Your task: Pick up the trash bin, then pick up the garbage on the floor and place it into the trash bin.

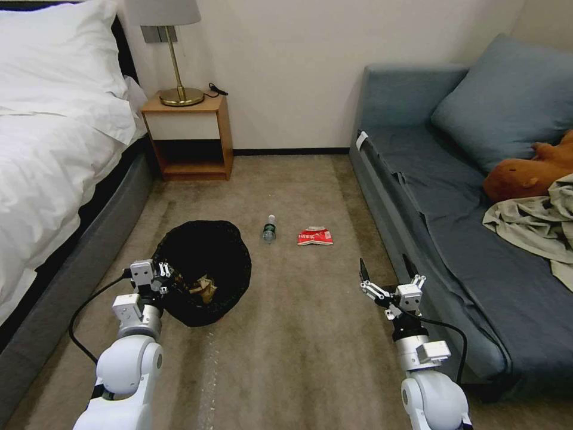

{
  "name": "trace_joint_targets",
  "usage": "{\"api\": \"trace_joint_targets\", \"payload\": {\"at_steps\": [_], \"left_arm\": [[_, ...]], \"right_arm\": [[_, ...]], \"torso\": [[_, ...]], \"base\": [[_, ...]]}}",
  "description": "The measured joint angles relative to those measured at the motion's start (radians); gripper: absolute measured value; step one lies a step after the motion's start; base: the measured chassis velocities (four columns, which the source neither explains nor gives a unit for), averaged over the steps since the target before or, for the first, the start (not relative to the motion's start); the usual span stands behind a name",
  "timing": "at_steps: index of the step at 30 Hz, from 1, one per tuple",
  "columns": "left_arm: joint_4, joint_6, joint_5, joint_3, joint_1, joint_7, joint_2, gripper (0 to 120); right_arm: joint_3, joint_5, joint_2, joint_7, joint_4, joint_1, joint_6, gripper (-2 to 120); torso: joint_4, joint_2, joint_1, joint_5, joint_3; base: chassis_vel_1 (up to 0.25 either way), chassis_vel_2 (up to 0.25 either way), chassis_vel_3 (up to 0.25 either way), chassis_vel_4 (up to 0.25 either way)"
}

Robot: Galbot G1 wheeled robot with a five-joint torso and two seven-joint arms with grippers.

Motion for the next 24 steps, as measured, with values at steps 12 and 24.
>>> {"api": "trace_joint_targets", "payload": {"at_steps": [12, 24], "left_arm": [[0.003, 0.000, 0.000, 0.002, -0.005, 0.000, -0.001, 5], [0.011, -0.001, 0.000, 0.002, -0.015, 0.000, -0.001, 5]], "right_arm": [[-0.003, -0.002, 0.000, -0.003, 0.001, 0.000, -0.002, 100], [-0.006, -0.002, 0.001, -0.005, -0.005, 0.008, -0.004, 100]], "torso": [[-0.0001, 0.000, 0.000, 0.0000, 0.000], [0.0000, 0.000, 0.000, 0.0000, 0.000]], "base": [[-0.057, 0.049, 0.058, -0.056], [-0.048, 0.063, 0.058, -0.063]]}}
